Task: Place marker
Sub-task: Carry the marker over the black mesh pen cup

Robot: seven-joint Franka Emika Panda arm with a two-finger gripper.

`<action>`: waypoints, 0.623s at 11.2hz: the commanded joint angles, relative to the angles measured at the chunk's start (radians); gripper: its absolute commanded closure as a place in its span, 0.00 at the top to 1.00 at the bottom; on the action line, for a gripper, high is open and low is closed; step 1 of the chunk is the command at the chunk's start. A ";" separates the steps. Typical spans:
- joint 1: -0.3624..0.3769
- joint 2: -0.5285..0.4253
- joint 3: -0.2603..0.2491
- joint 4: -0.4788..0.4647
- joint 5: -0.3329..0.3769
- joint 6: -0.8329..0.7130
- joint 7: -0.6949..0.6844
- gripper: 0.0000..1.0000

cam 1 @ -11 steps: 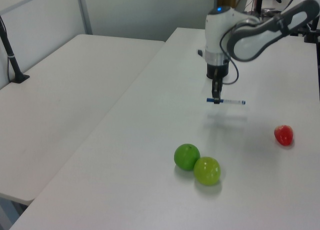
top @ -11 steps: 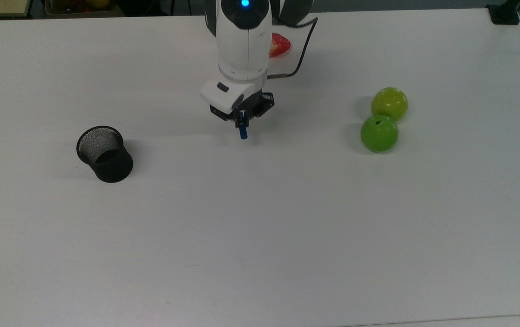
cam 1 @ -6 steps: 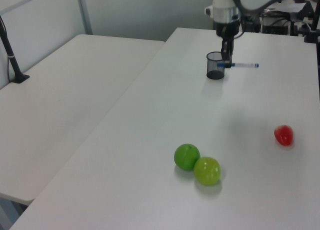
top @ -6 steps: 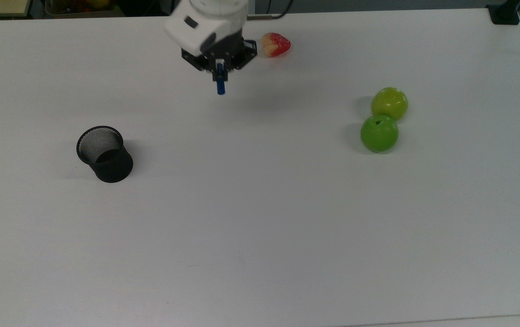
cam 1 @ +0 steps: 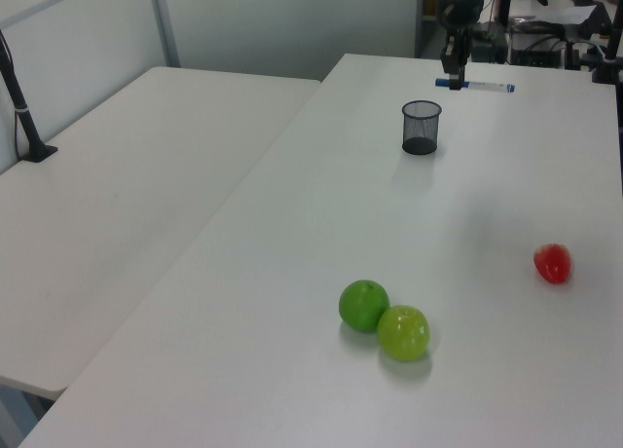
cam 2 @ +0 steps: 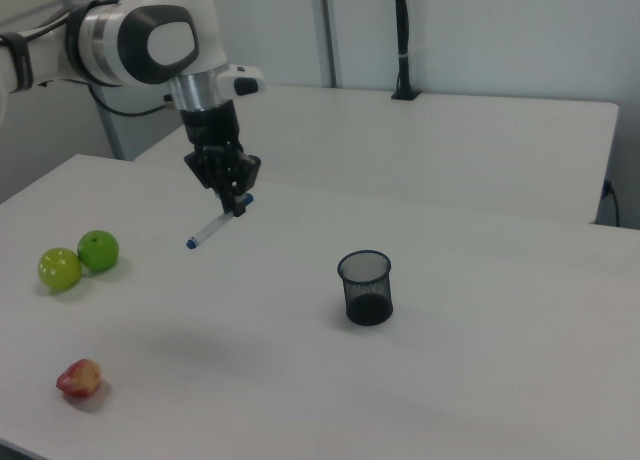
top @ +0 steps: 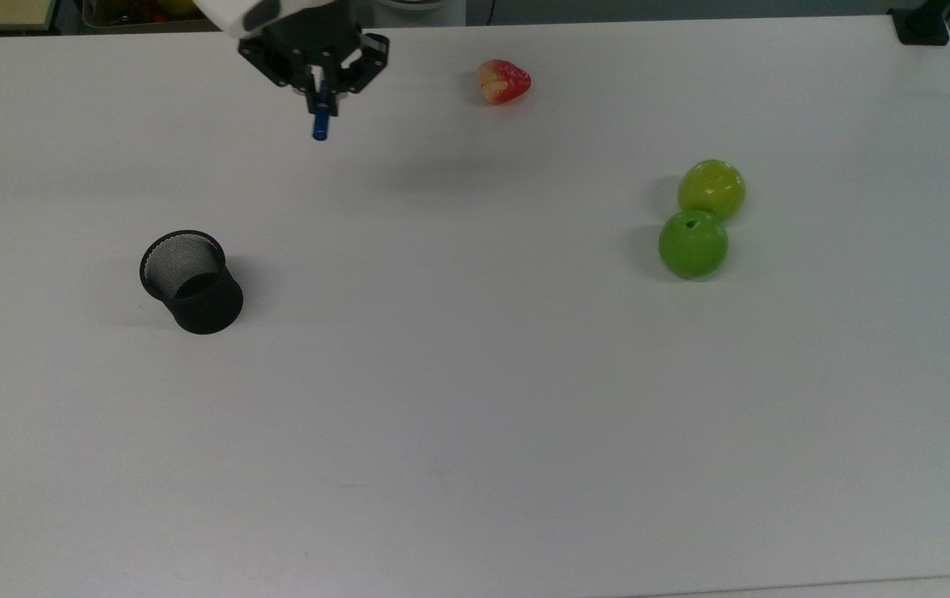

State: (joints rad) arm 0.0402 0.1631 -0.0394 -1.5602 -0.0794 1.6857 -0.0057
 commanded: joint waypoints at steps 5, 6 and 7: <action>-0.120 0.047 -0.077 0.061 0.021 0.119 -0.083 0.09; -0.131 0.052 -0.077 0.060 0.021 0.162 -0.083 0.09; -0.146 0.061 -0.077 0.054 0.027 0.225 -0.083 0.09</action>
State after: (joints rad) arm -0.0834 0.1973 -0.1131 -1.5195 -0.0759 1.8115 -0.0695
